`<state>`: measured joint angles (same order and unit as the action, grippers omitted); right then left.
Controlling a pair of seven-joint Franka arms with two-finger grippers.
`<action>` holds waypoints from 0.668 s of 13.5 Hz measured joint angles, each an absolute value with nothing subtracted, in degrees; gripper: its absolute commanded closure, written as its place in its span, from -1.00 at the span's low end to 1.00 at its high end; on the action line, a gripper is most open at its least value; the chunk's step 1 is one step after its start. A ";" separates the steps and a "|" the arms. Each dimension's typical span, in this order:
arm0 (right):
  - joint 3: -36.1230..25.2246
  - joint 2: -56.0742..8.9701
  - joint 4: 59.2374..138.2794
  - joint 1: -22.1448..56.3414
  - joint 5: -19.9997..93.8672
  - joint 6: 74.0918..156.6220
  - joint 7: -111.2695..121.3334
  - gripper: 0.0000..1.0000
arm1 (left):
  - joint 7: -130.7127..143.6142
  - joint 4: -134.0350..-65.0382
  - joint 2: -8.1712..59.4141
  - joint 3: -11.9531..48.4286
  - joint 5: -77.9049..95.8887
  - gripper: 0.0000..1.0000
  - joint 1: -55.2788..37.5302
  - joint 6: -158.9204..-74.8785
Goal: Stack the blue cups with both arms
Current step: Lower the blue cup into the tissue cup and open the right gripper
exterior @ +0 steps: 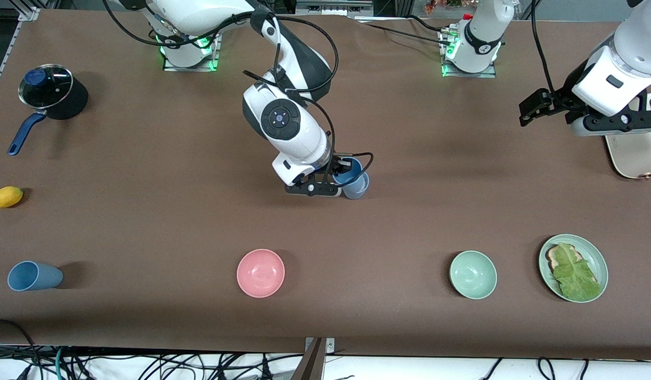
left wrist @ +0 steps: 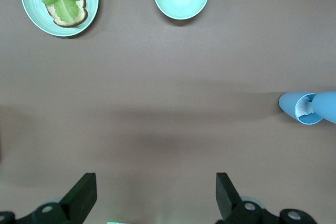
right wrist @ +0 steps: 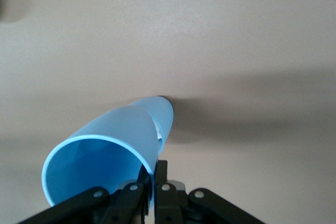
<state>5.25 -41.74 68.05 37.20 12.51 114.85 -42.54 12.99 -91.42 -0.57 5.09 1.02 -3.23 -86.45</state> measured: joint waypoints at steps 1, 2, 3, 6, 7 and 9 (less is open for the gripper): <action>5.36 -41.76 68.05 37.24 12.53 114.85 -42.54 1.00 | 12.99 -91.42 -0.57 5.09 1.02 -1.00 -3.23 -86.45; 5.51 -41.79 68.05 37.28 12.57 114.85 -42.54 1.00 | 12.99 -91.42 -0.57 5.09 1.02 -1.00 -3.23 -86.45; 5.64 -41.85 68.05 37.37 12.68 114.85 -42.54 1.00 | 12.99 -91.42 -0.57 5.08 1.02 -1.00 -3.23 -86.45; 5.96 -42.27 68.05 37.77 12.92 114.85 -42.54 1.00 | 12.99 -91.42 -0.57 5.08 1.02 -1.00 -3.23 -86.45; 5.99 -42.49 68.05 37.85 12.93 114.84 -42.54 1.00 | 12.99 -91.42 -0.57 5.08 1.02 -1.00 -3.23 -86.45; 5.99 -42.89 68.05 37.88 12.96 114.70 -42.54 1.00 | 12.99 -91.42 -0.57 5.08 1.02 -1.00 -3.23 -86.45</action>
<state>5.99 -42.89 68.05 37.88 12.96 114.70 -42.54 12.99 -91.42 -0.57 5.08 1.02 -3.23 -86.45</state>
